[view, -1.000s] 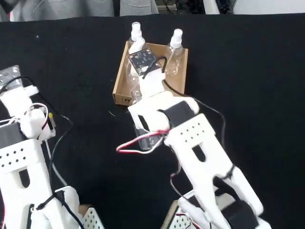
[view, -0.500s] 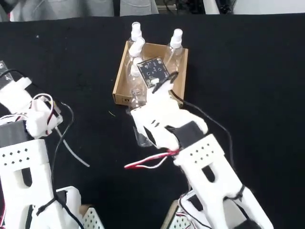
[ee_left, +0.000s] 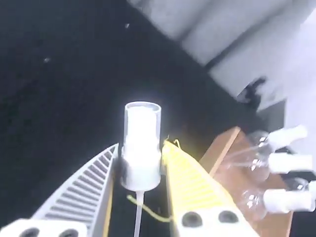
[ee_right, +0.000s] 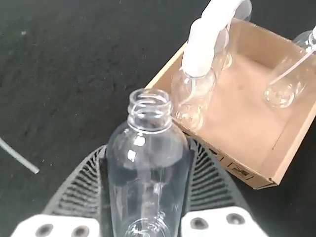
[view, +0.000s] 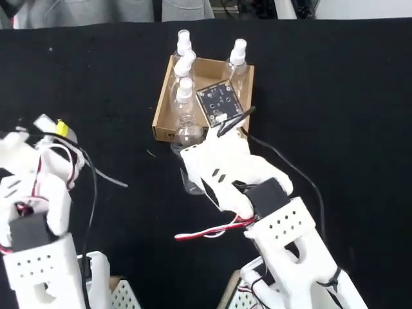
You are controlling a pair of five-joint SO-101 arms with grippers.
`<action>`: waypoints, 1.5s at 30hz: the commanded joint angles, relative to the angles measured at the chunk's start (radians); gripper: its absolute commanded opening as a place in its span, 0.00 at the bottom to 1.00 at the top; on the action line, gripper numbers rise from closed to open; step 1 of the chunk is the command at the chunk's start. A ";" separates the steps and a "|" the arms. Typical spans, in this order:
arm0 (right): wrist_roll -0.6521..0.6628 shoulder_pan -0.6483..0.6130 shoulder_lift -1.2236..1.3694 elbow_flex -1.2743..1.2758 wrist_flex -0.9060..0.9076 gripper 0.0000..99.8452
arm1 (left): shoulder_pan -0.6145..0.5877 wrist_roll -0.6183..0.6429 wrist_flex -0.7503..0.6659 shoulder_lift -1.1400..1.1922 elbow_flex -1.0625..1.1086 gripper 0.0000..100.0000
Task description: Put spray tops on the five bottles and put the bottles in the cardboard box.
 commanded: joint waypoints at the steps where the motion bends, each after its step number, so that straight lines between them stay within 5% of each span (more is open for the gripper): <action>1: 0.006 0.025 -0.050 -0.002 -0.031 0.02 | 0.012 0.034 -0.103 -0.097 0.051 0.03; 16: 0.011 0.025 -0.251 0.085 -0.031 0.02 | 0.001 0.123 -0.126 -0.282 0.228 0.03; 36: 0.014 -0.006 -0.291 0.282 -0.302 0.02 | -0.179 0.347 -0.132 -0.534 0.343 0.03; 45: 0.192 -0.074 -0.291 0.329 -0.304 0.02 | -0.191 0.381 -0.132 -0.560 0.360 0.03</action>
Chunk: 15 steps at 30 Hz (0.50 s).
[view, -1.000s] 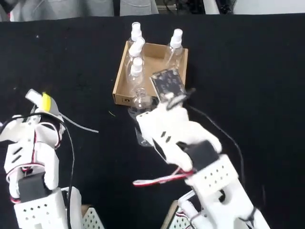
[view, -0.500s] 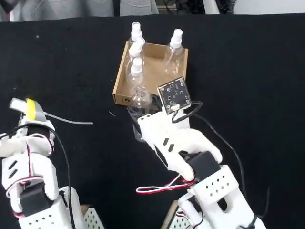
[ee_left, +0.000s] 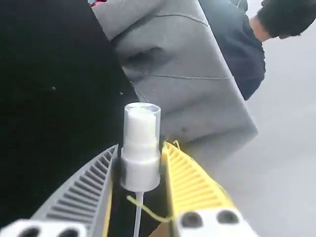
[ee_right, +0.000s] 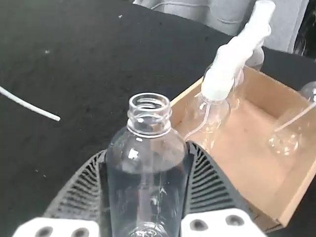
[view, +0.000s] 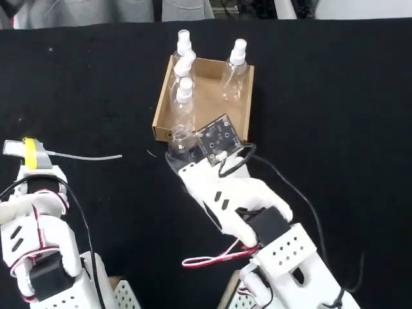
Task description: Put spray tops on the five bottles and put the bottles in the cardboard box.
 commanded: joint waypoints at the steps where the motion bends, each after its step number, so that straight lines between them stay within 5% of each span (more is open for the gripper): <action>1: 0.052 -0.025 -0.036 -0.004 -0.029 0.02 | -0.012 0.009 -0.025 -0.011 -0.013 0.03; 15: 0.408 -0.026 -0.038 0.045 -0.031 0.02 | -0.002 0.101 -0.028 -0.012 -0.015 0.03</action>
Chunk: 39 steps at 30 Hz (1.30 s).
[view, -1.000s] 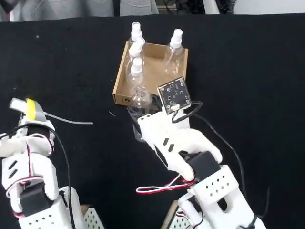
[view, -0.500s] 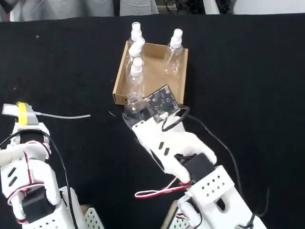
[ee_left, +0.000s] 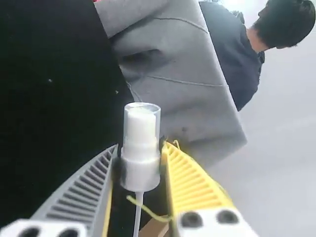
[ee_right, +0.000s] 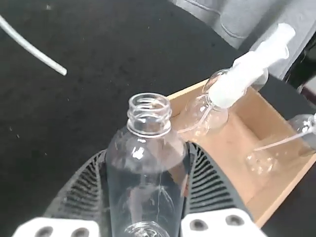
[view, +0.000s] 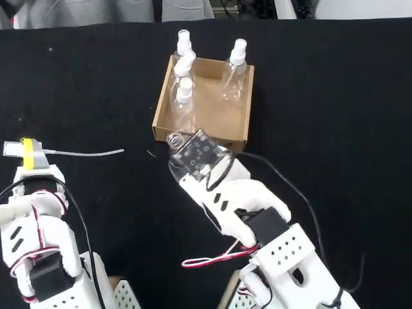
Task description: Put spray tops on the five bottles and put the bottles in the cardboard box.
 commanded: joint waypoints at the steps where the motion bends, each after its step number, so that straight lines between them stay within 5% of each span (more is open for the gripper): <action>1: 0.143 -0.032 -0.036 0.007 -0.031 0.02 | 0.001 0.011 -0.046 -0.009 -0.015 0.03; 17: 0.384 -0.055 -0.036 0.153 -0.262 0.02 | 0.114 0.006 -0.107 -0.009 -0.015 0.03; 39: 0.448 -0.055 -0.028 0.166 -0.264 0.02 | 0.222 -0.043 -0.101 -0.011 -0.104 0.03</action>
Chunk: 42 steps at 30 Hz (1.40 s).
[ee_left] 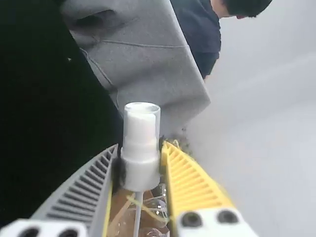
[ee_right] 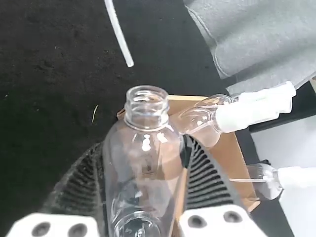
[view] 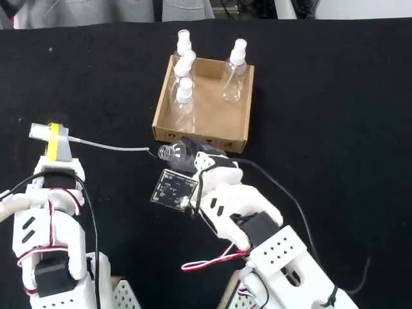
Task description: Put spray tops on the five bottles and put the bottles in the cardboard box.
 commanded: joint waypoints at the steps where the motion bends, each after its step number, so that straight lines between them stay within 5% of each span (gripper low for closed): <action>1: 0.020 -0.038 -0.028 -0.005 -0.029 0.02 | 0.012 -0.049 -0.015 -0.012 -0.099 0.03; 12: 0.021 -0.038 -0.028 -0.005 -0.031 0.02 | 0.170 -0.098 0.028 -0.012 -0.107 0.03; 42: 0.011 -0.104 -0.035 0.007 -0.034 0.02 | 0.205 -0.112 0.023 -0.012 -0.024 0.03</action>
